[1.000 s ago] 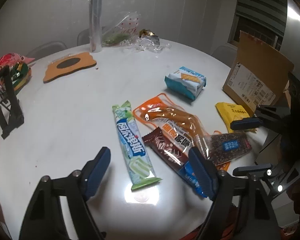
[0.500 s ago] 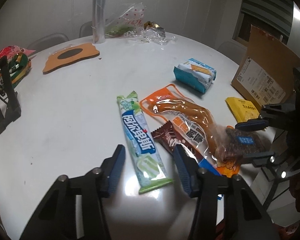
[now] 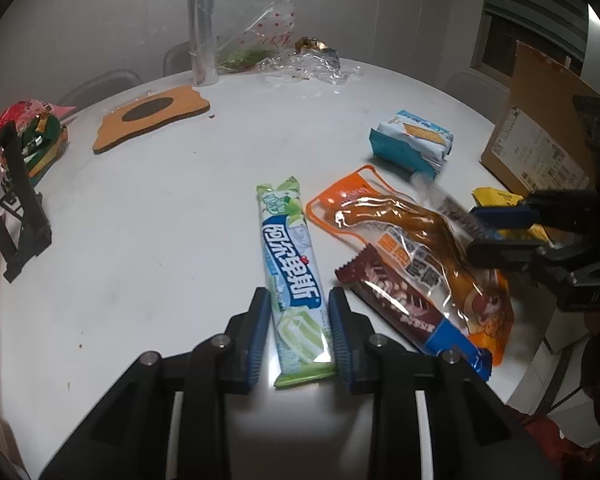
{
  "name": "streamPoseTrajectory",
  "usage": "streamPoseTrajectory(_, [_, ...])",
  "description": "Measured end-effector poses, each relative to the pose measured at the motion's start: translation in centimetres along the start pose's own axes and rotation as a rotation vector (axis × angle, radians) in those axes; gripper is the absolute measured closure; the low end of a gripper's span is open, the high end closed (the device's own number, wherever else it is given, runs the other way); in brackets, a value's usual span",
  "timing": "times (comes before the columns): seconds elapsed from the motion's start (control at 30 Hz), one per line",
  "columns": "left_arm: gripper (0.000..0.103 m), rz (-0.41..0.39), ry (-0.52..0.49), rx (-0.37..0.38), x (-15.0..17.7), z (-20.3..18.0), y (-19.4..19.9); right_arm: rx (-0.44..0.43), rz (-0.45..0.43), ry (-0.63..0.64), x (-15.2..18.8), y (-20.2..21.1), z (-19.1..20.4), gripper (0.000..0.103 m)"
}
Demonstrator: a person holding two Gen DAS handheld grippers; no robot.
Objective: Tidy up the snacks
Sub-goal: 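Grasp the green-and-white bar with the left gripper while the right grasps the black sesame pack, then carry the green bar with the left gripper while the right carries the sesame pack into the box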
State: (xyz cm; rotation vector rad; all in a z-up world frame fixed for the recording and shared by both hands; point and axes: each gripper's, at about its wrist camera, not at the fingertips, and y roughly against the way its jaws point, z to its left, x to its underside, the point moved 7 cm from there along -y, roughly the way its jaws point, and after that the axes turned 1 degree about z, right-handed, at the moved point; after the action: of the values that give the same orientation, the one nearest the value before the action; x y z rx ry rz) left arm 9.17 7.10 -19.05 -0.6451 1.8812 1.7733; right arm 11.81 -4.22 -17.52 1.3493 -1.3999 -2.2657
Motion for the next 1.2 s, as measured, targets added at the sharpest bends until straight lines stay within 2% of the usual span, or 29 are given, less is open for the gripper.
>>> streamPoseTrajectory(0.13, [0.075, 0.004, -0.001, -0.013, -0.4, 0.0, -0.3, 0.015, 0.001, -0.032, -0.3, -0.9, -0.3, 0.062])
streamPoseTrajectory(0.27, [0.074, 0.002, 0.011, -0.016, -0.9, 0.1, -0.7, -0.009, 0.004, -0.043, -0.2, -0.8, -0.6, 0.062])
streamPoseTrajectory(0.37, [0.072, 0.002, 0.022, -0.018, -1.3, 0.3, -1.0, -0.019, 0.011, -0.039, 0.0, -0.7, -1.1, 0.055])
streamPoseTrajectory(0.5, [0.072, -0.002, 0.022, -0.027, -1.6, 0.5, -1.3, -0.079, 0.033, -0.058, 0.5, -0.7, -1.5, 0.047])
streamPoseTrajectory(0.67, [0.078, -0.013, 0.008, -0.047, -1.7, 0.5, -1.5, -0.085, 0.034, -0.079, 0.7, -0.3, -2.1, 0.046])
streamPoseTrajectory(0.7, [0.078, -0.015, 0.008, -0.047, -1.7, 0.5, -1.5, -0.085, 0.034, -0.081, 0.8, -0.2, -2.1, 0.046])
streamPoseTrajectory(0.8, [0.079, -0.02, 0.018, -0.044, -1.7, 0.6, -1.5, -0.086, 0.032, -0.111, 1.0, -0.1, -2.4, 0.067])
streamPoseTrajectory(1.03, [0.079, -0.021, 0.031, -0.033, -1.7, 0.7, -1.3, -0.071, 0.0, -0.14, 0.8, 0.4, -2.9, 0.067])
streamPoseTrajectory(1.2, [0.079, -0.053, 0.047, -0.023, -2.1, 1.0, -0.1, -0.076, -0.028, -0.118, -0.1, 1.6, -2.0, 0.067])
